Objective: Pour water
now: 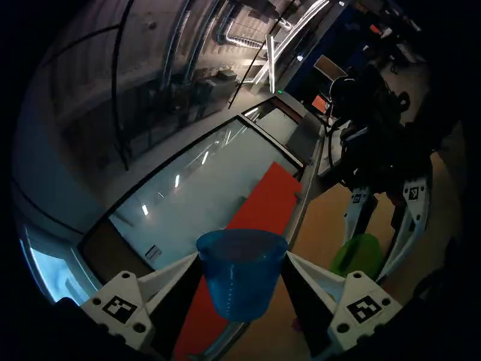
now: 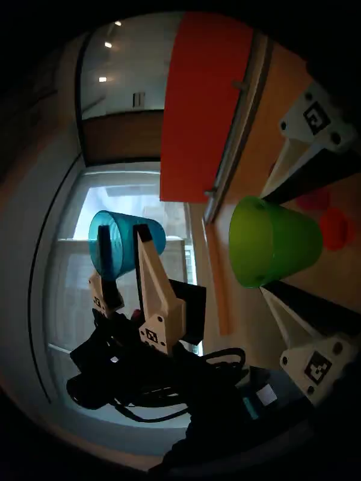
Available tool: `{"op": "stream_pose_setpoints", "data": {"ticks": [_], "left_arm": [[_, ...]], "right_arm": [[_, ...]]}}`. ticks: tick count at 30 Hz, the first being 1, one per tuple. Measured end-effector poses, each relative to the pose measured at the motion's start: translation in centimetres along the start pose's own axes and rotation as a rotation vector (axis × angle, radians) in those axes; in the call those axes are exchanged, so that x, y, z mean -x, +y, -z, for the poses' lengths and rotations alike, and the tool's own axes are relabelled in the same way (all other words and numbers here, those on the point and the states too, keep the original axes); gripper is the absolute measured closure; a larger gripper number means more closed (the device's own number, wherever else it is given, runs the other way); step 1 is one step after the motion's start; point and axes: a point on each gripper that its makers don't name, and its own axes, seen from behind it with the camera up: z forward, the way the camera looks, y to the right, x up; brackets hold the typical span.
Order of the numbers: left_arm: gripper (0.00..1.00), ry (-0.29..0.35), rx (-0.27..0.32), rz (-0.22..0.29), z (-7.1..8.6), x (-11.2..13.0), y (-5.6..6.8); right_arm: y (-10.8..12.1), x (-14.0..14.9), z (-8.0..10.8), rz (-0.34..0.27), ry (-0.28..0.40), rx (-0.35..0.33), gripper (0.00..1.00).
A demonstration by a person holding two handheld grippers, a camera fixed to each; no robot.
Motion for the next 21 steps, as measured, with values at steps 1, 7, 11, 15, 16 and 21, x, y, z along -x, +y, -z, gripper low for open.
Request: {"op": "stream_pose_setpoints", "data": {"ticks": [1,7,11,15,16,21], "left_arm": [[0.15,0.0,0.001,-0.008,-0.04,-0.01,0.01],[0.15,0.0,0.004,-0.057,-0.21,-0.17,-0.01],[0.15,-0.002,0.001,-0.097,-0.22,-0.18,-0.1],[0.15,-0.005,0.001,-0.132,-0.3,-0.18,0.05],[0.15,-0.005,0.0,-0.14,-0.33,-0.2,0.09],[0.15,-0.01,-0.004,-0.173,-0.49,-0.3,0.19]], "right_arm": [[-0.05,-0.02,-0.04,0.0,-0.001,-0.001,0.12],[-0.27,-0.11,-0.21,0.004,-0.002,-0.005,0.12],[-0.2,-0.04,-0.21,0.006,-0.004,-0.003,0.12],[-0.09,0.03,-0.2,0.004,-0.003,-0.002,0.12],[-0.05,0.05,-0.2,0.003,-0.003,-0.001,0.12],[0.07,0.21,-0.13,0.004,-0.004,0.001,0.12]]}}
